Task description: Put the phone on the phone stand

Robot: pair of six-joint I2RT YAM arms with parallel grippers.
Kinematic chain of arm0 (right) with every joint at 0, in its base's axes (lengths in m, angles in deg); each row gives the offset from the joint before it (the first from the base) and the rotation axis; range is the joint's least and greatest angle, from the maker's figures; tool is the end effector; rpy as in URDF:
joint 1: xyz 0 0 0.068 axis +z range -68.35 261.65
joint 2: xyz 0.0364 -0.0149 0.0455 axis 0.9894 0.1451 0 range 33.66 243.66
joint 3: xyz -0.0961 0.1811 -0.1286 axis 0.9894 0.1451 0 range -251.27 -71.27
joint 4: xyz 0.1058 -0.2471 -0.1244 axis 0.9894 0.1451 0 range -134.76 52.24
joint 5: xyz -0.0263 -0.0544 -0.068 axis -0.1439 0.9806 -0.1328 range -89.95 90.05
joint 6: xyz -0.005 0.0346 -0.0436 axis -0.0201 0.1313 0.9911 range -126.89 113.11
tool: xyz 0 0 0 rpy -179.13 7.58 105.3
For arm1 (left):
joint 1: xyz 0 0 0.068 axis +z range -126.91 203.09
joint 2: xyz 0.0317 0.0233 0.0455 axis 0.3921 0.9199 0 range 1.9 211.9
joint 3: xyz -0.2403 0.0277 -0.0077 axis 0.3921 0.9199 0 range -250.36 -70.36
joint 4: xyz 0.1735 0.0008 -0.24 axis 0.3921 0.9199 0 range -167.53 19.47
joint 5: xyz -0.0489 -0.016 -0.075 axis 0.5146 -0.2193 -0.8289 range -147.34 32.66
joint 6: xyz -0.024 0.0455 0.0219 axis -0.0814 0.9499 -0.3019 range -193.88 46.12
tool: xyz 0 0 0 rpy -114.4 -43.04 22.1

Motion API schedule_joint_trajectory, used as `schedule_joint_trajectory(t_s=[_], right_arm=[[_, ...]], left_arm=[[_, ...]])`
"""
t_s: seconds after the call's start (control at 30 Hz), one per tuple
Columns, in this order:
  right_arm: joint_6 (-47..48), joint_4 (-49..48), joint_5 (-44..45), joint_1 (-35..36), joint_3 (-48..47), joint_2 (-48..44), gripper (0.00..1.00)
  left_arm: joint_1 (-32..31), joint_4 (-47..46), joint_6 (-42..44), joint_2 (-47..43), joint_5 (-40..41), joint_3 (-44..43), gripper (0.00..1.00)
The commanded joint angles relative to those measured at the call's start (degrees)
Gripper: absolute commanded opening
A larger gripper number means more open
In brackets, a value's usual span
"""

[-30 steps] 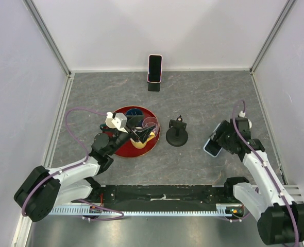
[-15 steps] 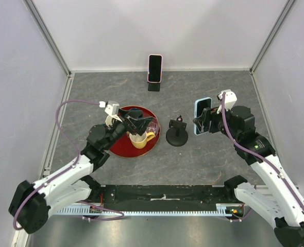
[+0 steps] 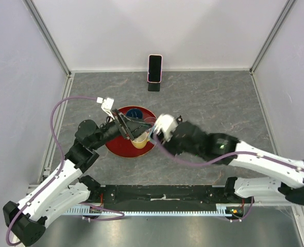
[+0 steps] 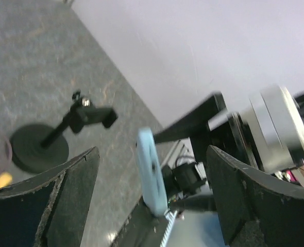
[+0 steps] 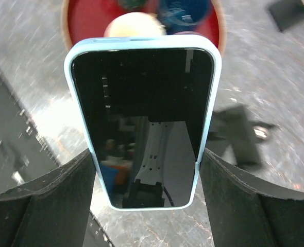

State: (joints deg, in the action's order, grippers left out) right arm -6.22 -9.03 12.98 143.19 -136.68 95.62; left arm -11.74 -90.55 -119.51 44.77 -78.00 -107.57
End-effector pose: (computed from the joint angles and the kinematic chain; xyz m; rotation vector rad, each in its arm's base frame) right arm 0.1425 0.2447 0.3356 -0.9905 1.9002 0.3880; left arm 0.1937 -0.1514 0.3175 0.1773 1.6031 -1.3800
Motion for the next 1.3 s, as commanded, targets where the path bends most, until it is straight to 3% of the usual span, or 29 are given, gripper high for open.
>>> schedule_joint_trajectory(t_s=[0.0, 0.1, 0.3, 0.4, 0.53, 0.7, 1.0, 1.03, 1.1, 1.13, 1.17, 1.23, 1.27], right_arm=[[3.5, 0.9, 11.2, 12.8, -4.6, 5.2, 0.0], [3.3, -0.1, 12.6, 17.4, -4.4, 8.0, 0.0], [5.0, -4.3, 14.7, 19.3, 0.1, 7.3, 0.0], [6.4, -5.2, 14.1, 19.4, 1.7, 5.6, 0.0], [7.5, -5.8, 13.2, 19.4, 3.2, 3.6, 0.0], [7.0, -6.8, 13.0, 19.5, 4.8, 2.4, 0.0], [4.5, -8.3, 16.1, 19.5, 7.0, 1.5, 0.04], [4.2, -8.2, 16.5, 19.4, 6.9, 2.0, 0.06], [3.2, -7.9, 17.2, 19.4, 6.7, 2.6, 0.13], [2.7, -7.7, 18.3, 19.4, 6.5, 2.6, 0.27], [0.8, -7.3, 18.4, 19.5, 6.3, 2.6, 0.38], [-0.5, -6.8, 17.1, 19.5, 7.0, 1.8, 0.66], [-2.8, -6.5, 17.1, 19.4, 7.6, 1.2, 0.74]], left_arm=[[0.5, 12.7, -3.2, -5.0, -5.4, -1.3, 0.9], [0.5, 19.5, -3.6, -14.8, -1.4, 0.9, 0.91], [0.5, 26.2, -4.6, -23.5, 1.2, 3.3, 0.94], [0.5, 22.8, -4.3, -20.6, -4.2, 4.7, 0.98], [0.4, 14.5, -4.8, -10.7, -18.4, 5.5, 0.97], [-0.5, 7.0, -6.5, -1.7, -22.3, 6.3, 0.93], [-4.5, 4.1, -4.3, 6.0, -21.8, 5.3, 0.49], [-4.8, 3.4, -4.3, 6.5, -22.0, 5.4, 0.35], [-5.2, 2.0, -4.3, 7.4, -22.0, 5.2, 0.21], [-5.5, 1.9, -4.2, 8.0, -22.0, 4.8, 0.08], [-5.6, 1.9, -4.0, 8.1, -21.8, 4.6, 0.02], [-5.5, 1.9, -3.9, 7.1, -20.3, 4.3, 0.02], [-5.6, 1.9, -3.9, 6.4, -19.7, 4.2, 0.02]])
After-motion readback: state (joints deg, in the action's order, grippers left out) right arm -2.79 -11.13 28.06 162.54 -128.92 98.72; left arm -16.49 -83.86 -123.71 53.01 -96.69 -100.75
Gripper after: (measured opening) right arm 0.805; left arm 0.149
